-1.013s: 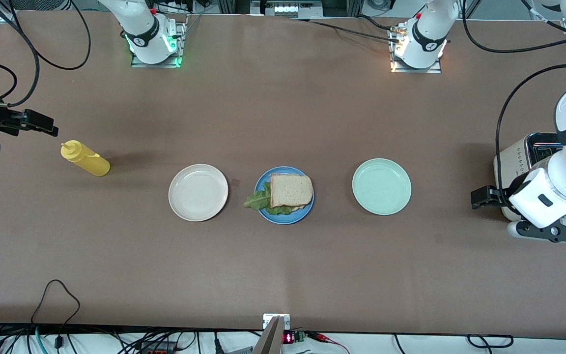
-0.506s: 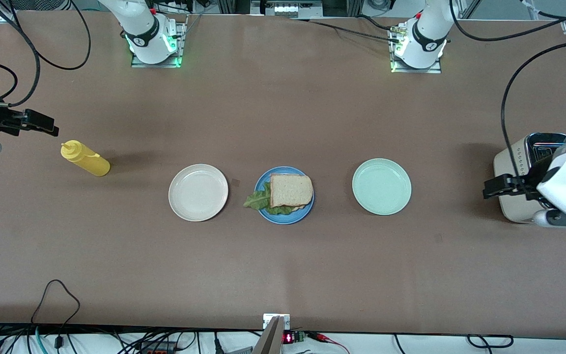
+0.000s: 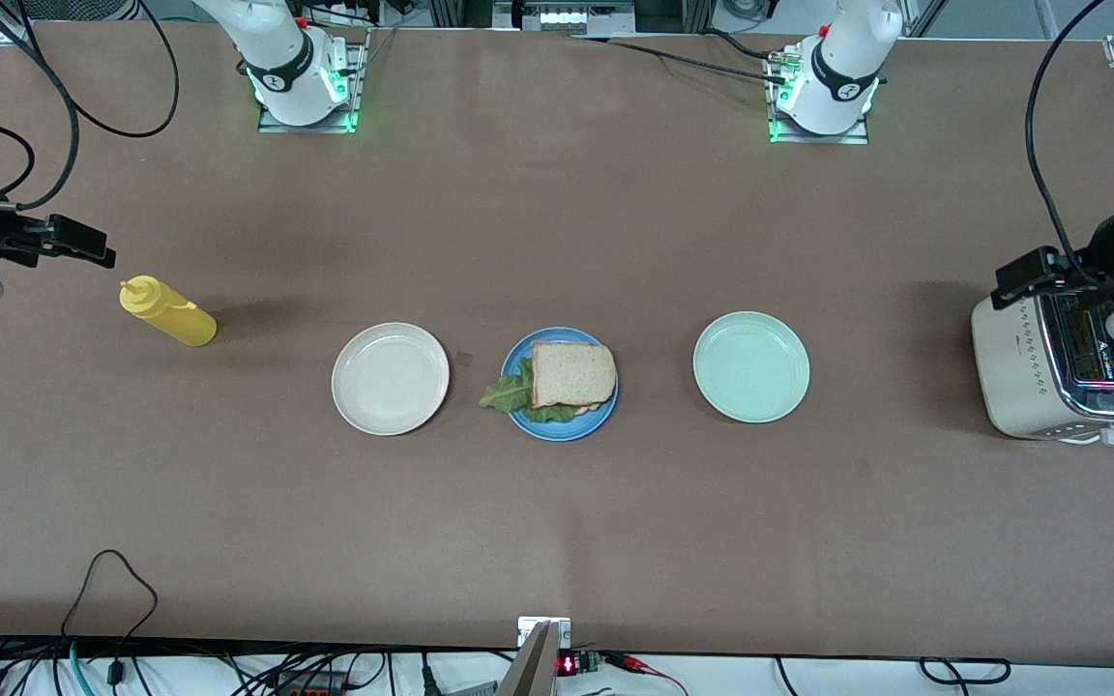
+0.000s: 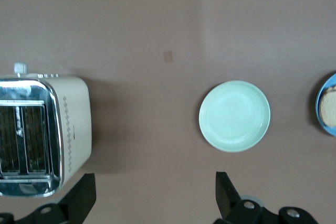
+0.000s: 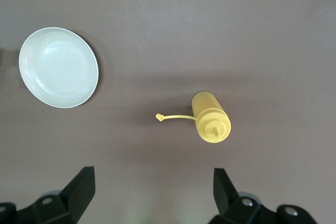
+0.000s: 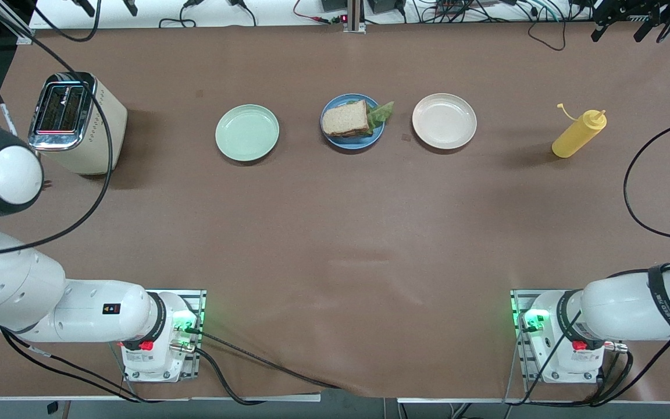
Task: Make sandwich in blue plate with both arms
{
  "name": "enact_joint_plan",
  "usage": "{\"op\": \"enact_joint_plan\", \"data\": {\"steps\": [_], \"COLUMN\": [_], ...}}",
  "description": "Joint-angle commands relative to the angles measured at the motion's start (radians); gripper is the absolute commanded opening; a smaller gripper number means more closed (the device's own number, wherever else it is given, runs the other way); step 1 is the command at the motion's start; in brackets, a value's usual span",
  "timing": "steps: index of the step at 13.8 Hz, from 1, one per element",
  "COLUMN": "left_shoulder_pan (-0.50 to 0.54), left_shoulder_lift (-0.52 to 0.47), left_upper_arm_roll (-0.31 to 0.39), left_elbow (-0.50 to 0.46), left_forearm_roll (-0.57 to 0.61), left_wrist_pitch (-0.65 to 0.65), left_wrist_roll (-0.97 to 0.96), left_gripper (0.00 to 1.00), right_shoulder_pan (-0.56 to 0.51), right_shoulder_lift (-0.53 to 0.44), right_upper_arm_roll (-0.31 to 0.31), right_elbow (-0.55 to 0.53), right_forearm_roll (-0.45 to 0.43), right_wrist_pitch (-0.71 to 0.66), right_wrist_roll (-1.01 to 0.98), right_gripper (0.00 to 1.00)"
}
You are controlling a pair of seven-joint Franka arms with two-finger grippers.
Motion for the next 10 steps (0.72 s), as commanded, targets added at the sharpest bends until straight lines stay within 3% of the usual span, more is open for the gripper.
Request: {"op": "enact_joint_plan", "data": {"steps": [1, 10], "left_shoulder_pan": [-0.002, 0.010], "left_shoulder_lift": [-0.121, -0.154], "left_upper_arm_roll": [0.005, 0.002], "left_elbow": [-0.178, -0.219], "left_forearm_roll": [-0.018, -0.017], "left_wrist_pitch": [0.045, 0.045], "left_wrist_roll": [0.011, 0.008], "left_gripper": [1.00, 1.00], "right_shoulder_pan": [-0.006, -0.009], "right_shoulder_lift": [-0.025, -0.024], "right_upper_arm_roll": [0.003, 0.001], "right_elbow": [-0.022, -0.022], "right_forearm_roll": [0.013, 0.013], "right_wrist_pitch": [0.006, 0.007], "right_wrist_roll": [-0.017, -0.017], "right_gripper": [1.00, 1.00]}}
